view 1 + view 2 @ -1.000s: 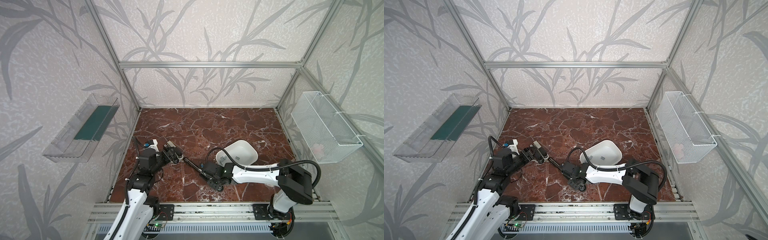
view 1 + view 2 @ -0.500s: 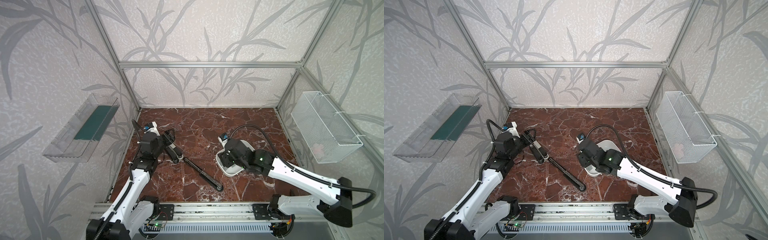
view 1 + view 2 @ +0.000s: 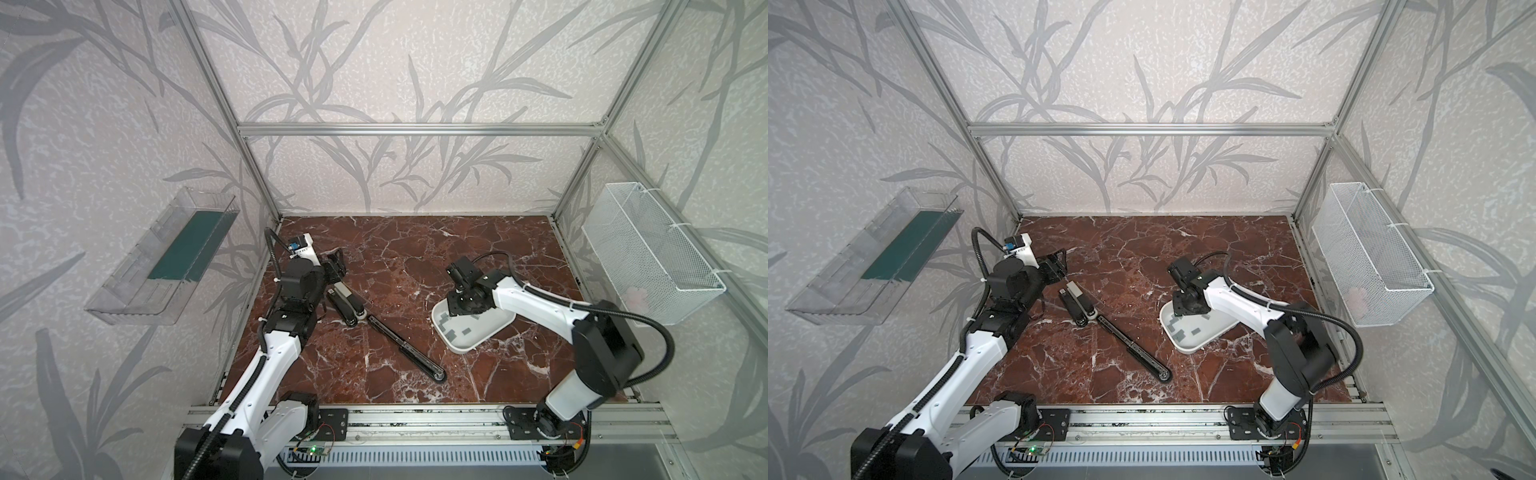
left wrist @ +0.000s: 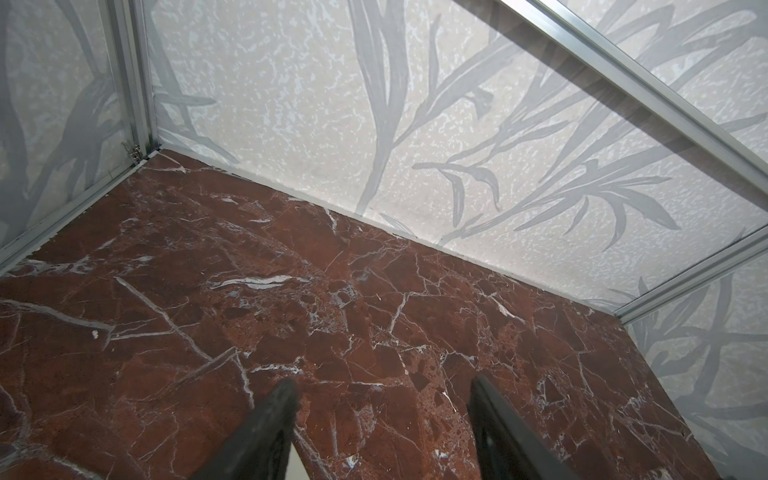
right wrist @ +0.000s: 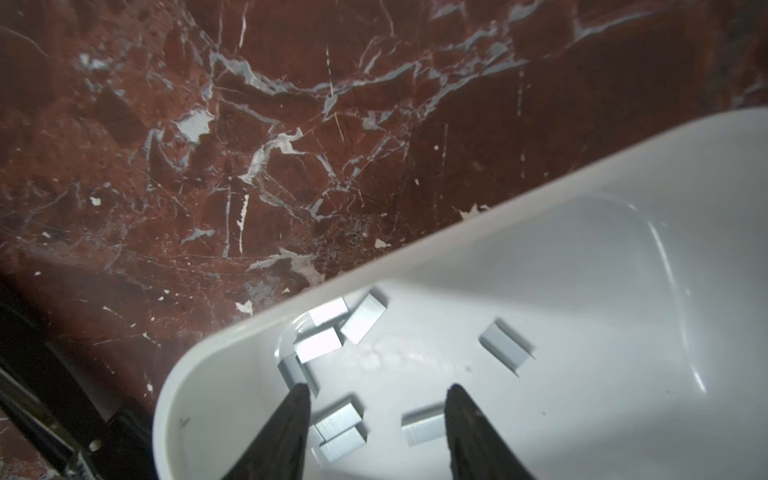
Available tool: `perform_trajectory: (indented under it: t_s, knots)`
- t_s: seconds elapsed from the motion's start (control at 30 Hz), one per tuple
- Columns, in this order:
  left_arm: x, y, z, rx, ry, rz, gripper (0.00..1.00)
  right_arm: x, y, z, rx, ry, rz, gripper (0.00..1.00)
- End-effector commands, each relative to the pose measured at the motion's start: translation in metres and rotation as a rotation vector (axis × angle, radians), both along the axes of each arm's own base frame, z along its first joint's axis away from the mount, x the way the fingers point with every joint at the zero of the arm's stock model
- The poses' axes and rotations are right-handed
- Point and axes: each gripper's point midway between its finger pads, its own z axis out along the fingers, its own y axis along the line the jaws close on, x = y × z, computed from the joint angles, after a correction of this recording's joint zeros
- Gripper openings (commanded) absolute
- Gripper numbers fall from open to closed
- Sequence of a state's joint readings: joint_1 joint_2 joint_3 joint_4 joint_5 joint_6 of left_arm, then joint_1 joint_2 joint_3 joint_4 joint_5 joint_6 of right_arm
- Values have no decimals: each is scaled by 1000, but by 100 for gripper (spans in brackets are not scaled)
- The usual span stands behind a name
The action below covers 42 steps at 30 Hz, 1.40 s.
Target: Load the staples into the stapler
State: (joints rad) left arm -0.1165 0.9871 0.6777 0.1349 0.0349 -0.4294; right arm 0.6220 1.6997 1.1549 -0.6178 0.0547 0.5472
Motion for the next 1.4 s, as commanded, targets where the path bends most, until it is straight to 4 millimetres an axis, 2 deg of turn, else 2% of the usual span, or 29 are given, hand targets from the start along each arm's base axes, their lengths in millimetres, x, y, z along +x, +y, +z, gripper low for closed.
perform_trajectory:
  t_s: [0.0,0.1,0.23,0.63,1.0,1.37]
  knots:
    - [-3,5,3,61,-2,6,68,10,11,-8,44,34,-44,48]
    - [-5,7,4,66,-14,16,68,10,12,-22,34,60,-65,47]
    - [-4,5,3,60,-10,4,68,12,6,-28,0,60,-84,42]
    - [-2,4,0,59,2,0,68,7,-1,-56,-69,114,-85,38]
    - [-1,2,-2,54,6,-9,68,0,-18,-49,-118,83,-86,28]
    - [1,2,-4,55,12,-10,68,8,-11,-56,-125,91,-65,25]
